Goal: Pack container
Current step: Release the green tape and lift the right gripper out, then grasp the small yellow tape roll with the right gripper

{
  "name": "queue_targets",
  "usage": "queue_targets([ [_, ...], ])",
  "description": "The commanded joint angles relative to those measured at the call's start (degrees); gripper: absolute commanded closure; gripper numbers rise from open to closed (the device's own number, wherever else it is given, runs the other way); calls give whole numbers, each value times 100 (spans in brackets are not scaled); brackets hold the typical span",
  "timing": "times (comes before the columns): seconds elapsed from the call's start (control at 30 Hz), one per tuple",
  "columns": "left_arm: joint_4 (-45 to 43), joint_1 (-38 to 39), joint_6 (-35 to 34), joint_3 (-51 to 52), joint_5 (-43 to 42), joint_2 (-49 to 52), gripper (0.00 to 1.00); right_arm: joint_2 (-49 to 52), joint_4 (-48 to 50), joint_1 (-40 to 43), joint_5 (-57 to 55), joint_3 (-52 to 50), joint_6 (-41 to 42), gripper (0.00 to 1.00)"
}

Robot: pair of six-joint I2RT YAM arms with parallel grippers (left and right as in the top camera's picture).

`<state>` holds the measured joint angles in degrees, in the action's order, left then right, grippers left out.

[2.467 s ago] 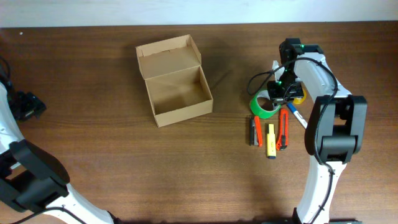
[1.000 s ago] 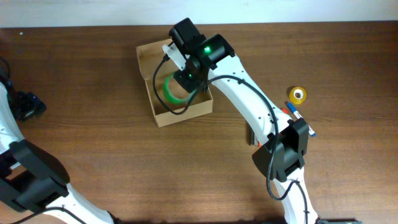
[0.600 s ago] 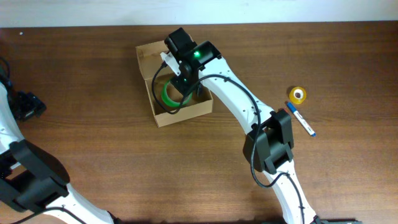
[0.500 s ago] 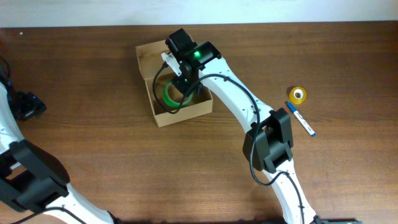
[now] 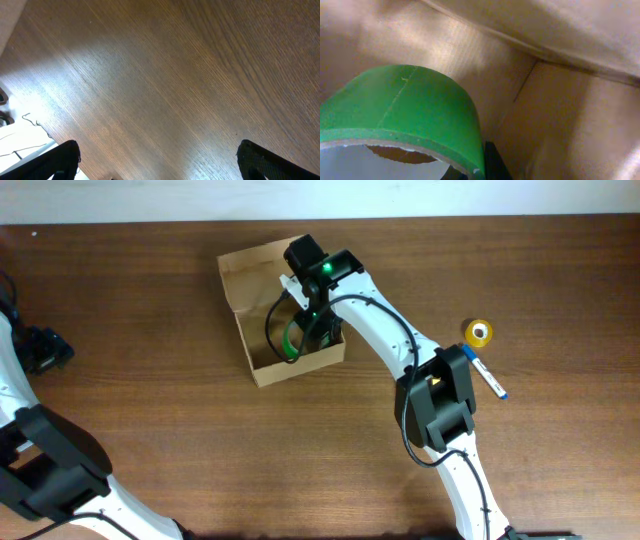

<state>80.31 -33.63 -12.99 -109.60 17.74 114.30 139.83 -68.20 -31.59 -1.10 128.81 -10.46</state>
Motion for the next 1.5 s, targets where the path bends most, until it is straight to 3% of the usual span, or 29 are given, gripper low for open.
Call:
queue_targets([
  [0.0, 0, -31, 68, 28, -22, -149, 0, 37, 0, 26, -111, -168, 103, 97],
  [0.13, 0, -31, 68, 28, -22, -149, 0, 37, 4, 170, -122, -192, 155, 97],
  [0.17, 0, -31, 68, 28, -22, -149, 0, 37, 7, 190, -129, -192, 155, 86],
  [0.2, 0, -31, 68, 28, -22, -149, 0, 37, 7, 201, -129, -192, 153, 69],
  [0.23, 0, -31, 68, 28, -22, -149, 0, 37, 7, 201, -129, -192, 153, 66],
  [0.57, 0, -31, 68, 28, -22, -149, 0, 2, -31, 199, -129, -122, 155, 65],
  [0.77, 0, -31, 68, 28, -22, -149, 0, -81, -516, 195, -175, 1154, 240, 59],
  [0.97, 0, -31, 68, 28, -22, -149, 0, -1462, -739, 273, -979, 1215, 243, 51],
  [1.1, 0, -31, 68, 28, -22, -149, 0, -3663, -426, 903, -1696, -240, 289, 48],
  [1.2, 0, -31, 68, 28, -22, -149, 0, -5414, -481, 2223, -1528, -1965, 802, 46],
  [1.3, 0, -31, 68, 28, -22, -149, 0, -5637, -1172, 3700, 68, -2817, 992, 42],
  [1.37, 0, -31, 68, 28, -22, -149, 0, -5549, -719, 4387, 203, -3832, 1167, 39],
  [1.47, 0, -31, 68, 28, -22, -149, 0, -5034, 173, 4627, 199, -4677, 1196, 32],
])
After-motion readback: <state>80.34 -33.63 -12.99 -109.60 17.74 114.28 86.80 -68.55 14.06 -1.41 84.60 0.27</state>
